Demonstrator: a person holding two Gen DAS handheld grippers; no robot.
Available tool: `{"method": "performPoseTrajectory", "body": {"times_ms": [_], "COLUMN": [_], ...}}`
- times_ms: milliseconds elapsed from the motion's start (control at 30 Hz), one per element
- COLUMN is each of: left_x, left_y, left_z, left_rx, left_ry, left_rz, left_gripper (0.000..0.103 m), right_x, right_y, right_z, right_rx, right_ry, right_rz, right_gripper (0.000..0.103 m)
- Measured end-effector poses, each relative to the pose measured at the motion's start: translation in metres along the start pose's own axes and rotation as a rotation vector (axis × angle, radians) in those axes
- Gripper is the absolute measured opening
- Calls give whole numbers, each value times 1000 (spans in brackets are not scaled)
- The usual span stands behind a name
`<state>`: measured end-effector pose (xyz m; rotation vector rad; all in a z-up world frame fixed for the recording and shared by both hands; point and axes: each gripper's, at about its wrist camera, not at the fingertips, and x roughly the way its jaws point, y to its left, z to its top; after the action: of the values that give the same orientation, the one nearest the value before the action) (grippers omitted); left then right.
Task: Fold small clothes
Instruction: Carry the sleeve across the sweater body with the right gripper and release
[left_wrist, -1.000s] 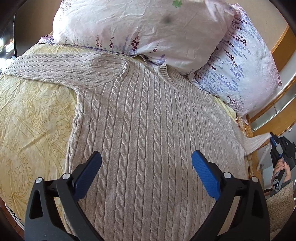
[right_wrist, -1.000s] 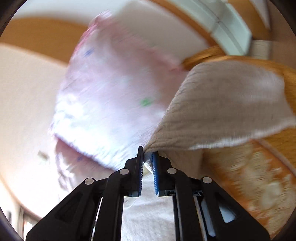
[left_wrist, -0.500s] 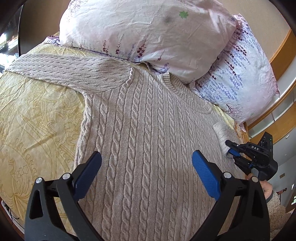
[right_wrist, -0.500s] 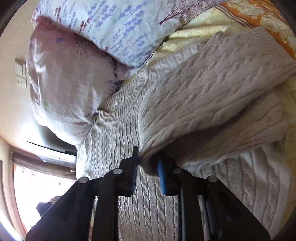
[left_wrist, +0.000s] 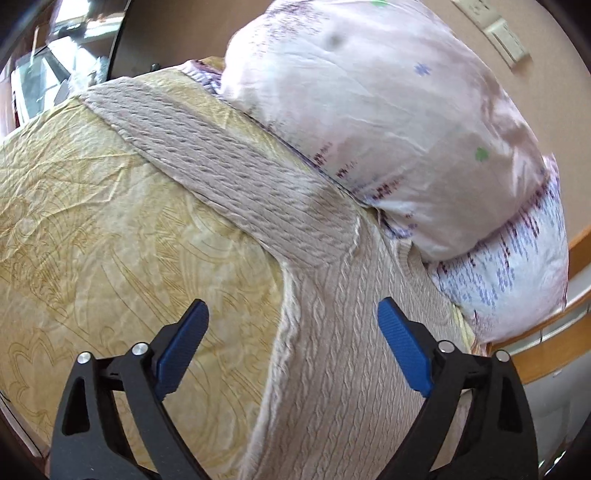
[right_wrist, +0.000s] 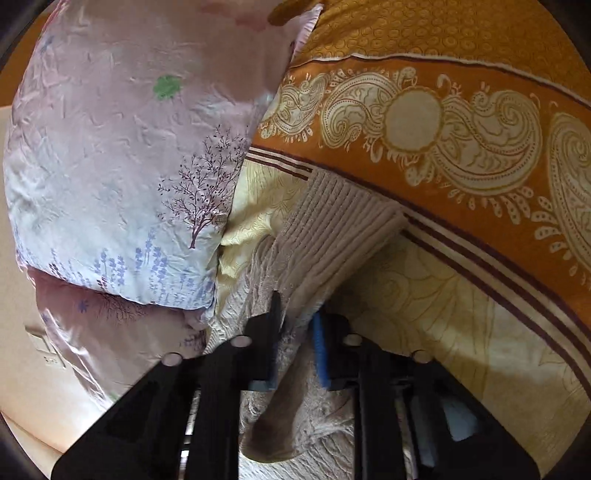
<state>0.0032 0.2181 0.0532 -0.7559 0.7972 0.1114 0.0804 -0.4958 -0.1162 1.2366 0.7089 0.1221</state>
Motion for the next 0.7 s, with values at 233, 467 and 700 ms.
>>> {"method": "performPoseTrajectory", "body": {"times_ms": [233,467,700], "left_x": [7,22,32], "left_y": [61,86,102], "left_z": [46,71,85], "left_rx": [-234,-335,-371], "left_ry": [-48,-79,-94], "left_rz": [2,-23,-20], "left_gripper": [67,61,61], "right_x": [48,149,189], "right_y": [77,141,170], "right_z": [-53,-161,-230], "right_rx": [-36,-254,-517], "right_ry": [172,525,656], "right_rz": [286,234,106], "right_gripper": [9,8,8]}}
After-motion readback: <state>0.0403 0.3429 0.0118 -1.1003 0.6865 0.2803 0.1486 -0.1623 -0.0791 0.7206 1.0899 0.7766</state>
